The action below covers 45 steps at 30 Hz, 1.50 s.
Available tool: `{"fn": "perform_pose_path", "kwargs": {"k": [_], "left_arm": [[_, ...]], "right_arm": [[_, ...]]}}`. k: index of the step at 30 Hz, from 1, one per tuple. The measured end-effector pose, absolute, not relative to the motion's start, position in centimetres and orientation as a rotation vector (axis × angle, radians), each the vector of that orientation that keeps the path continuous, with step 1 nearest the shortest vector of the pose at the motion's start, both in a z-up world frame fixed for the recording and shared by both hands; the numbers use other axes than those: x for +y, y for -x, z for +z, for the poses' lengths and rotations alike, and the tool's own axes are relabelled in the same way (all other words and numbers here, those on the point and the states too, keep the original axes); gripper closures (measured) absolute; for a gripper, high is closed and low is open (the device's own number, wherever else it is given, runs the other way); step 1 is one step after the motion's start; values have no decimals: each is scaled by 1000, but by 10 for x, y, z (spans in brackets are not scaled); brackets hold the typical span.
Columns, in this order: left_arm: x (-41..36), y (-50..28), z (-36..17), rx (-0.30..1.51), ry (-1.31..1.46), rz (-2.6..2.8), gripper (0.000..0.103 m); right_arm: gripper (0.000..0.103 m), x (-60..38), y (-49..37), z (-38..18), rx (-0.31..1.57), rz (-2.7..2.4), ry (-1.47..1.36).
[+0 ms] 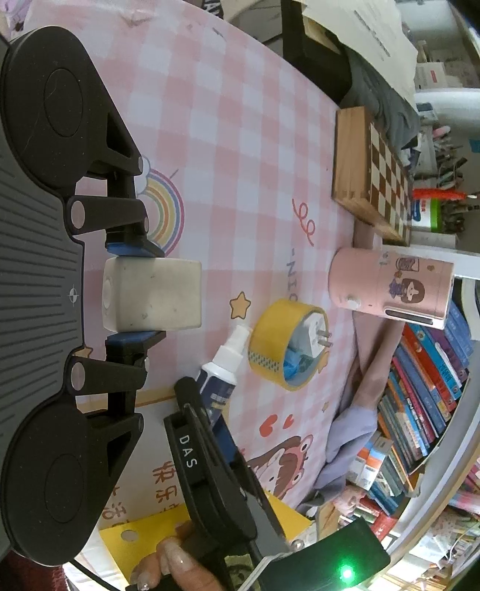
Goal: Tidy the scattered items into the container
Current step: 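Grasp the white foam block with the left tool while the right tool approaches the spray bottle, then grasp the white spray bottle with the right tool and lift it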
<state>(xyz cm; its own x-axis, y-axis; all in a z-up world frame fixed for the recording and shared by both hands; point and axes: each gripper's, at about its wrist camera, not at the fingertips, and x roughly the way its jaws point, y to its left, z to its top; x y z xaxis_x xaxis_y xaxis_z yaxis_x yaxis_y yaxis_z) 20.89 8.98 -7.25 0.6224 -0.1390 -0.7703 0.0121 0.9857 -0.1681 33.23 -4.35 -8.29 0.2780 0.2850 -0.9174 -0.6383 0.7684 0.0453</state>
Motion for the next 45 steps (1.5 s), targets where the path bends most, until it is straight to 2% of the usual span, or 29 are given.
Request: {"fn": "perform_pose_path", "kwargs": {"k": [8,12,32,45], "left_arm": [[88,-207,-68,885,146,-93,67],[88,-204,-62,876,136,-96,67],[95,-192,-44,856,112,-99,67],[90,-177,-15,768,130,-156,68]], "right_arm": [[61,-40,-327,-85,1097,624,360],[72,-38,-323,-83,1079,635,377],[73,-43,-300,-80,1085,608,313],[73,-67,-270,-26,980,576,106]]}}
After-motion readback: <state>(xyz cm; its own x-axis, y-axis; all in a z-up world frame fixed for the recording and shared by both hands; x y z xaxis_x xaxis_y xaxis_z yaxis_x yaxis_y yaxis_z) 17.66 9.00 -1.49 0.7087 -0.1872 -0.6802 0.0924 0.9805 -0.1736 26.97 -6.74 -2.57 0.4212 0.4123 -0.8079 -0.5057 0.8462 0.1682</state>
